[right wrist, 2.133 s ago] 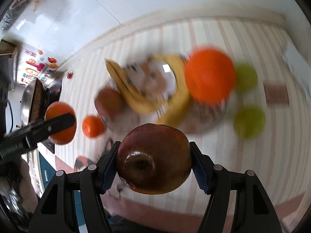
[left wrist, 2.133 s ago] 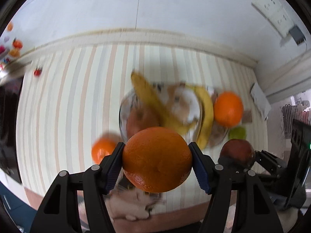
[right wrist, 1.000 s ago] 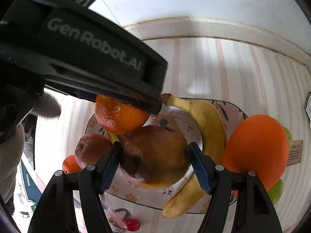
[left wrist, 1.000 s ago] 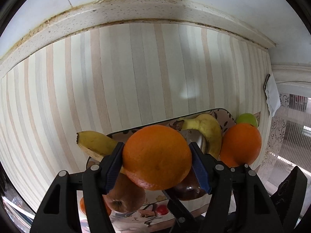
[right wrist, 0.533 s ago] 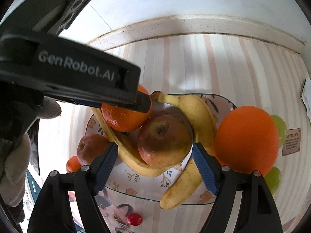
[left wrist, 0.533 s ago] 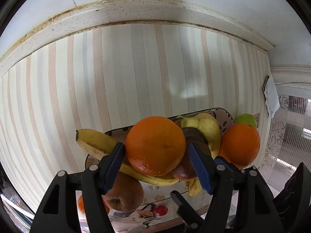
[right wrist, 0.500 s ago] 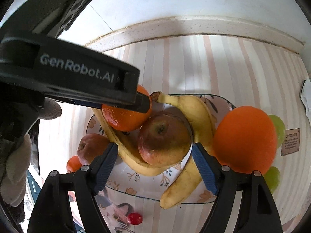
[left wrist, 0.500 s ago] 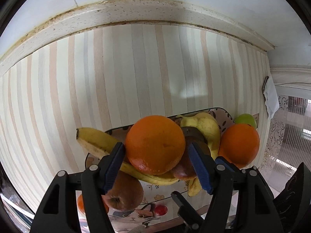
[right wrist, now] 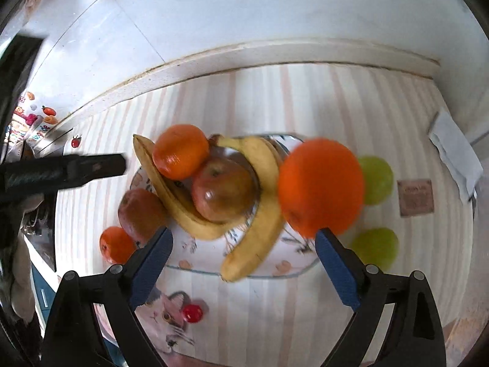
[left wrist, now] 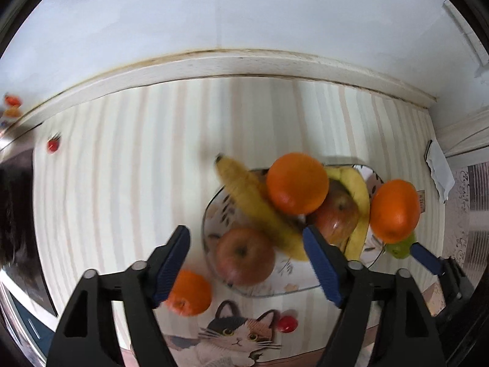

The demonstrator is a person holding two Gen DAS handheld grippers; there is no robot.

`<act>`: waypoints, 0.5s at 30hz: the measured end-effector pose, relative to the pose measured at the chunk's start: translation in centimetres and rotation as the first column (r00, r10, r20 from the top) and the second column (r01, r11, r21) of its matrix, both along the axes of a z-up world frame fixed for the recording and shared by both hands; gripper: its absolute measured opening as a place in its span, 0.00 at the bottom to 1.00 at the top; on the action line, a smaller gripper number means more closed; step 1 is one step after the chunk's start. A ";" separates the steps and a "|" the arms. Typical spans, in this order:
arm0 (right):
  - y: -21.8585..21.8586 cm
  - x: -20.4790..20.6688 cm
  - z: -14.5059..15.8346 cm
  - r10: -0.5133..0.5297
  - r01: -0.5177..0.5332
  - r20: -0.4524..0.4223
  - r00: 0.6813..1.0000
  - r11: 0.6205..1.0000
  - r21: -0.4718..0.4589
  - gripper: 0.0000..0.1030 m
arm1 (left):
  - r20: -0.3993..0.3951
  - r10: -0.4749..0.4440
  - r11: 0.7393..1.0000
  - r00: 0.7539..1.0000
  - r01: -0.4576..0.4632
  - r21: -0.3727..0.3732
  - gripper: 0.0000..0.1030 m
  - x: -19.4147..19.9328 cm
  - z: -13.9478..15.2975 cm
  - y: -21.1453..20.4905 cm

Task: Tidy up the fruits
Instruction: 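Lift both tools away from the plate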

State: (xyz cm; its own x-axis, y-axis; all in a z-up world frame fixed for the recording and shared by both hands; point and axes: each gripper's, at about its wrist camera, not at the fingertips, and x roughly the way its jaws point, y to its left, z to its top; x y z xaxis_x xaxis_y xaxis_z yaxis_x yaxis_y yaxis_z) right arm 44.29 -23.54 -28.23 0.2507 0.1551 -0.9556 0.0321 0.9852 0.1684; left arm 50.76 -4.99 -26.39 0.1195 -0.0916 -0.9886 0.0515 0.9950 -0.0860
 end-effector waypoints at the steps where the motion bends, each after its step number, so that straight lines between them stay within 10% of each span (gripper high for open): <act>1: 0.0 -0.3 -0.1 -0.003 0.003 0.000 1.000 1.000 -0.006 0.94 | 0.012 0.007 1.000 1.000 -0.007 0.009 0.85 -0.9 0.2 0.2; 15: -0.6 -6.9 4.6 0.023 -0.019 0.097 0.995 0.999 -0.041 0.94 | 0.181 0.042 0.997 0.983 -0.052 0.050 0.87 -10.0 4.5 0.7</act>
